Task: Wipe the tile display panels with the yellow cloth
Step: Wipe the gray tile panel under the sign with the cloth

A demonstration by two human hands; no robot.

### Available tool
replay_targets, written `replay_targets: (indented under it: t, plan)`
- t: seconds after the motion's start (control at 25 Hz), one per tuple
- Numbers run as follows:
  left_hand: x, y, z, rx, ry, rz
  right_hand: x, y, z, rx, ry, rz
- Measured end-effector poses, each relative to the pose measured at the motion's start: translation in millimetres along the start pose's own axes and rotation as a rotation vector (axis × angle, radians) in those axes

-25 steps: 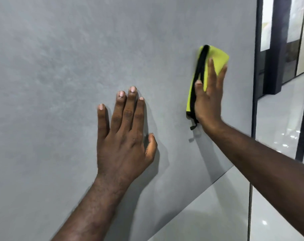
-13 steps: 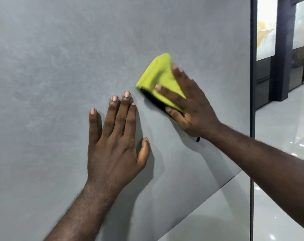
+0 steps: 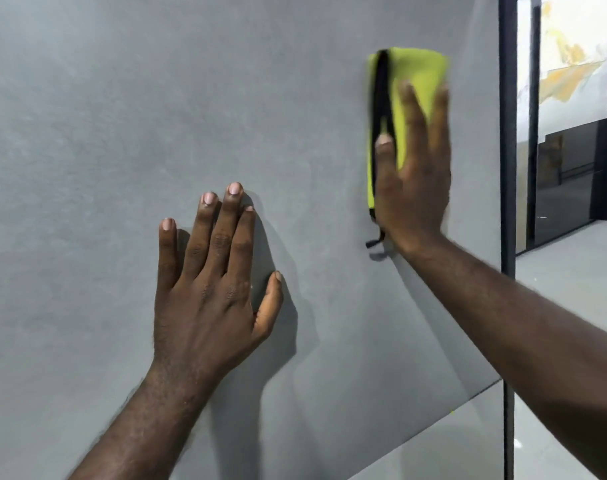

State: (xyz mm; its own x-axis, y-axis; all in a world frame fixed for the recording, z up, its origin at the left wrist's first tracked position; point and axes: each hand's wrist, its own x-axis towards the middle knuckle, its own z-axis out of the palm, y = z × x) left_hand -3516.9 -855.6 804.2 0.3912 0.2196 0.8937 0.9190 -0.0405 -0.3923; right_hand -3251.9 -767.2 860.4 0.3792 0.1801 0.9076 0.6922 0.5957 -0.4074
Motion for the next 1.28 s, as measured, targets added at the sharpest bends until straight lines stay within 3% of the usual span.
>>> replay_targets:
  t: [0.04, 0.08, 0.16, 0.2, 0.24, 0.32, 0.36, 0.4, 0.48, 0.52, 0.56, 0.68, 0.72, 0.84, 0.88, 0.92, 1.0, 1.04, 1.16, 1.2, 1.24, 1.28]
  plan:
    - [6.7, 3.9, 1.6, 0.006, 0.002, 0.002, 1.5, -4.9, 0.6, 0.015, 0.028, 0.098]
    - [11.9, 7.0, 3.3, 0.01, 0.007, 0.004, -1.9, -6.1, 0.6, -0.062, -0.017, -0.068]
    - [16.8, 12.9, 7.2, 0.01, 0.026, 0.0, -8.8, 11.6, -7.6, -0.184, -0.231, -0.668]
    - [17.7, 14.7, 9.6, 0.012, 0.035, -0.005, -3.3, 17.3, -13.9, -0.19, -0.264, -0.729]
    - [18.0, 15.9, 11.6, 0.02, 0.036, -0.008, 3.5, 25.4, -13.2, -0.19, -0.217, -0.625]
    - [16.4, 18.6, 13.7, 0.038, 0.027, -0.012, 11.8, 24.3, -8.1, -0.025, -0.059, -0.09]
    - [16.0, 19.3, 14.0, 0.041, 0.024, -0.014, 10.8, 17.1, -6.3, -0.005, -0.031, 0.031]
    - [16.4, 20.2, 14.2, 0.038, 0.024, -0.013, 6.3, 14.5, -6.1, -0.075, -0.061, -0.105]
    - [17.0, 20.6, 15.3, 0.028, 0.028, -0.007, 3.6, 24.5, -15.1, -0.254, -0.25, -0.767]
    - [17.0, 19.9, 15.6, 0.025, 0.029, -0.005, 8.1, 28.3, -20.3, -0.26, -0.268, -0.875]
    - [16.4, 18.9, 15.3, 0.02, 0.025, -0.002, 10.8, 31.9, -19.1, -0.246, -0.212, -0.771]
    - [13.7, 16.0, 14.4, -0.004, 0.009, 0.032, 2.8, 17.7, -4.3, 0.019, 0.051, 0.088]
    - [13.5, 15.2, 14.3, -0.013, 0.004, 0.044, -4.3, 9.4, -1.7, -0.022, 0.056, 0.106]
    - [13.9, 15.6, 14.2, -0.044, 0.001, 0.064, -14.7, 13.8, -10.1, -0.213, -0.18, -0.617]
    - [13.4, 14.2, 14.4, -0.056, -0.002, 0.072, -8.6, 15.2, -11.0, -0.232, -0.167, -0.604]
    - [13.1, 12.8, 15.0, -0.069, -0.005, 0.079, -2.9, 21.1, -6.8, -0.203, -0.085, -0.421]
    - [12.2, 12.0, 14.6, -0.096, -0.007, 0.081, -1.6, 7.2, 3.0, -0.019, 0.117, 0.215]
    - [12.0, 11.9, 13.8, -0.104, -0.005, 0.08, -7.7, -4.3, 5.8, -0.033, 0.135, 0.265]
    - [12.2, 11.9, 14.3, -0.124, -0.017, 0.094, -36.1, -1.9, -3.0, -0.194, -0.142, -0.428]
    - [12.2, 11.6, 14.5, -0.129, -0.025, 0.102, -32.6, 2.3, -8.1, -0.196, -0.161, -0.466]
    - [11.5, 11.6, 13.8, -0.135, -0.033, 0.11, -28.3, 11.0, -8.3, -0.161, -0.105, -0.343]
    - [10.3, 11.2, 13.0, -0.141, -0.041, 0.114, -23.7, 10.5, -6.3, -0.08, -0.017, -0.074]
